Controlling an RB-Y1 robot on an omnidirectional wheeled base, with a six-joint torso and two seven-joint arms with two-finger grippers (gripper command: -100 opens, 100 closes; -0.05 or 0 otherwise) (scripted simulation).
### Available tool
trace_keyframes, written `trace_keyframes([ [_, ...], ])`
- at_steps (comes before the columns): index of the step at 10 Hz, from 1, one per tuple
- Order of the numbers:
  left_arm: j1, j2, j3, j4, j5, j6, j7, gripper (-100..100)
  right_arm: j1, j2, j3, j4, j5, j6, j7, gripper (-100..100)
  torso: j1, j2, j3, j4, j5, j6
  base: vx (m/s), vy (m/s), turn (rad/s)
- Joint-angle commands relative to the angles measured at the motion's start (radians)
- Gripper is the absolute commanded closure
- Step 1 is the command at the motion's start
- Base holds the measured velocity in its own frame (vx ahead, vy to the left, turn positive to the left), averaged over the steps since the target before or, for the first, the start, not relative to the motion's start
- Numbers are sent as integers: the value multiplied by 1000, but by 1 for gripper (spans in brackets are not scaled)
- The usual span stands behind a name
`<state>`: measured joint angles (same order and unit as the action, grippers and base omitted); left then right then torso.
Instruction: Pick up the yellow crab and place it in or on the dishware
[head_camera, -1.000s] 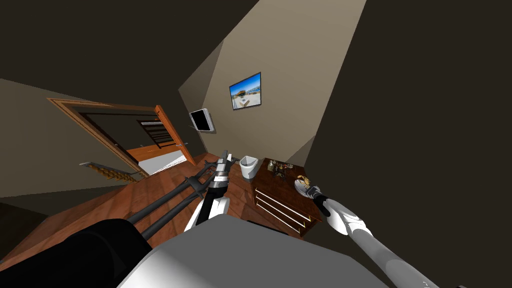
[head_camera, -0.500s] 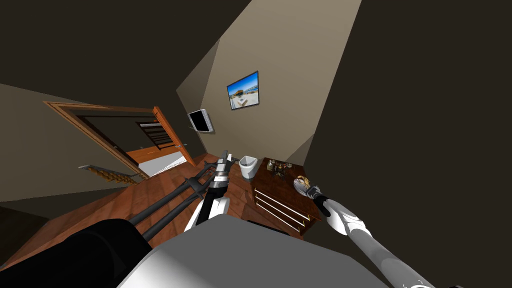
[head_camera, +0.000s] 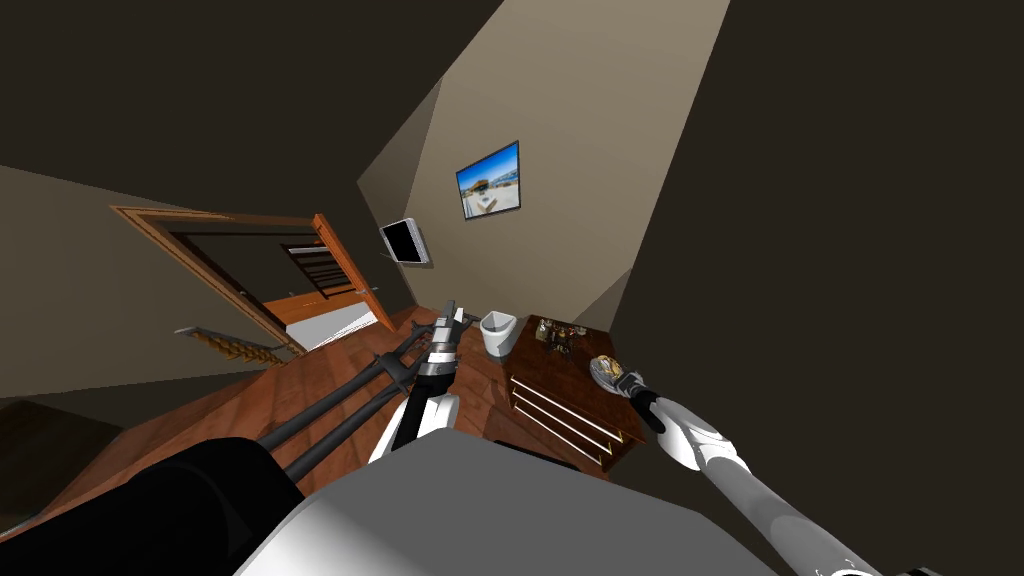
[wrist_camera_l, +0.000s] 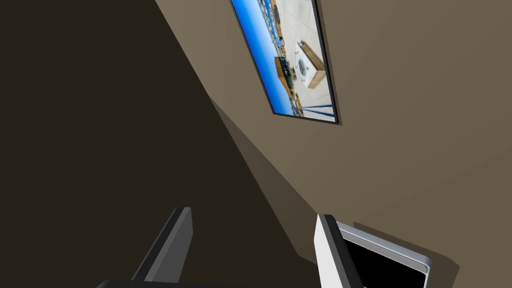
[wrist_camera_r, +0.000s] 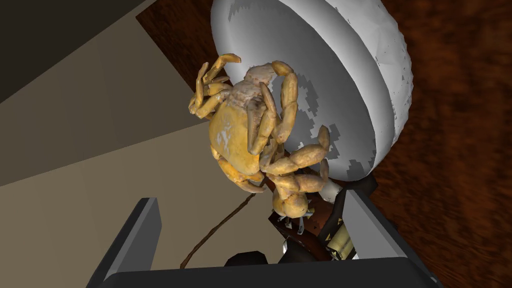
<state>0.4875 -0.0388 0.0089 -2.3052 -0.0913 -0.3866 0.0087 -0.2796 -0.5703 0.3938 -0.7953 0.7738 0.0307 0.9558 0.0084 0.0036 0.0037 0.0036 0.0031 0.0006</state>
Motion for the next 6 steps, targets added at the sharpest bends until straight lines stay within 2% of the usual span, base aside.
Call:
trace_keyframes([
  [1,0,0,0,0,0,0,0,0,-19,-36,3,41,-18,-37,-22,-100,0,0,0,0,0,0,-61,89,138],
  [3,0,0,0,0,0,0,0,0,-38,-80,24,72,-47,-63,-49,-100,3,2,1,0,1,1,-58,81,81],
  [4,0,0,0,0,0,0,0,0,-38,-80,24,72,-47,-63,-49,-100,3,2,1,1,1,0,-30,39,48],
  [6,0,0,0,0,0,0,0,0,-58,-124,45,103,-76,-88,-75,-100,0,0,0,0,0,0,-23,39,91],
])
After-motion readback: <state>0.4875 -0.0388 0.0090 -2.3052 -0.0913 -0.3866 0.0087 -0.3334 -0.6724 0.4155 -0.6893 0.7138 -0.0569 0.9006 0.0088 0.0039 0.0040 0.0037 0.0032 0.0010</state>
